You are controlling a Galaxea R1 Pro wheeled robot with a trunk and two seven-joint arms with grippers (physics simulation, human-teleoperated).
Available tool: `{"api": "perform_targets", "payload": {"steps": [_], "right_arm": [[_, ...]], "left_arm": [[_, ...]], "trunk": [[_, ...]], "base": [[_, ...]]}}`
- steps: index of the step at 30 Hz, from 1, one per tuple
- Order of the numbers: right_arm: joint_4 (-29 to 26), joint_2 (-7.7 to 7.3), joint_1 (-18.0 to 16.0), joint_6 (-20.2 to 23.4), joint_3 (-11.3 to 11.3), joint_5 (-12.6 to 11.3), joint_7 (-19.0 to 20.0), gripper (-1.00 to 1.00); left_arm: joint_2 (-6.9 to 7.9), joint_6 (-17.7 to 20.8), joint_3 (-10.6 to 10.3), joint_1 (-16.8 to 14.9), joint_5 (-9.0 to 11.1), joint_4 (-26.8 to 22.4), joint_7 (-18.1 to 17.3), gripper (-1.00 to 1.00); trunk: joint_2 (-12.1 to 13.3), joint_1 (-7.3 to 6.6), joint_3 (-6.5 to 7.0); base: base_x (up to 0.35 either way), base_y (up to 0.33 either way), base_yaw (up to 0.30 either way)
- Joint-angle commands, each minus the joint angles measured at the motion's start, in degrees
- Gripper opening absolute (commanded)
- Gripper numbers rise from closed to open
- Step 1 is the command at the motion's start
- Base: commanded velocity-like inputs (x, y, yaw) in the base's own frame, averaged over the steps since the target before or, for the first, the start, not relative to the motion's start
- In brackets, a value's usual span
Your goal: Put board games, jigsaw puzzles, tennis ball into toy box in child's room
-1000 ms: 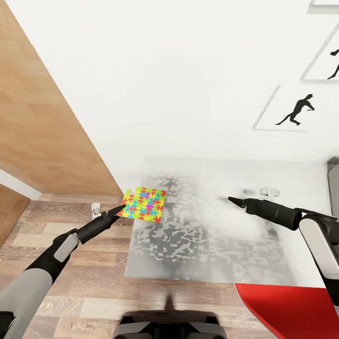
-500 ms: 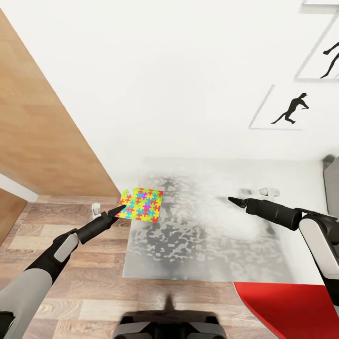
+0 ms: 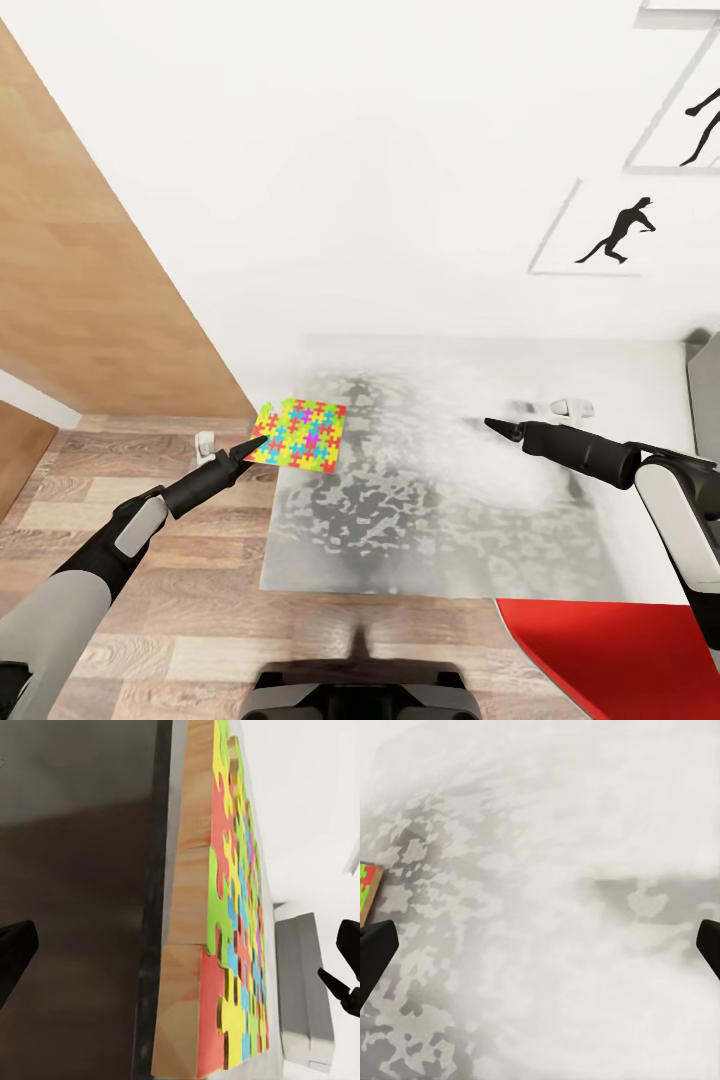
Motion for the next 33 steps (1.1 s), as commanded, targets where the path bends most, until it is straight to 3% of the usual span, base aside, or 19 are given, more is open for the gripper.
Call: {"api": "perform_targets", "payload": {"steps": [1, 10, 11, 26, 33], "right_arm": [[0.0, 0.0, 0.0, 0.3, -0.1, 0.4, 0.5, 1.0], [0.0, 0.0, 0.0, 0.3, -0.1, 0.4, 0.5, 1.0], [0.0, 0.0, 0.0, 0.3, -0.1, 0.4, 0.5, 1.0], [0.0, 0.0, 0.0, 0.3, -0.1, 0.4, 0.5, 1.0], [0.0, 0.0, 0.0, 0.3, -0.1, 0.4, 0.5, 1.0]], "left_arm": [[0.07, 0.5, -0.3, 0.0, 0.6, 0.0, 0.0, 1.0], [0.07, 0.5, -0.4, 0.0, 0.5, 0.0, 0.2, 1.0], [0.07, 0.5, -0.4, 0.0, 0.5, 0.0, 0.2, -1.0], [0.05, 0.6, -0.5, 0.0, 0.7, 0.0, -0.1, -1.0], [-0.5, 2.5, -0.6, 0.0, 0.8, -1.1, -0.3, -1.0]], "trunk": [[-0.1, 0.03, -0.08], [-0.1, 0.03, -0.08], [-0.1, 0.03, -0.08], [-0.1, 0.03, -0.08], [-0.1, 0.03, -0.08]], "base": [[0.0, 0.0, -0.004], [0.0, 0.0, -0.002], [0.0, 0.0, 0.0], [0.0, 0.0, 0.0], [0.0, 0.0, 0.0]]}}
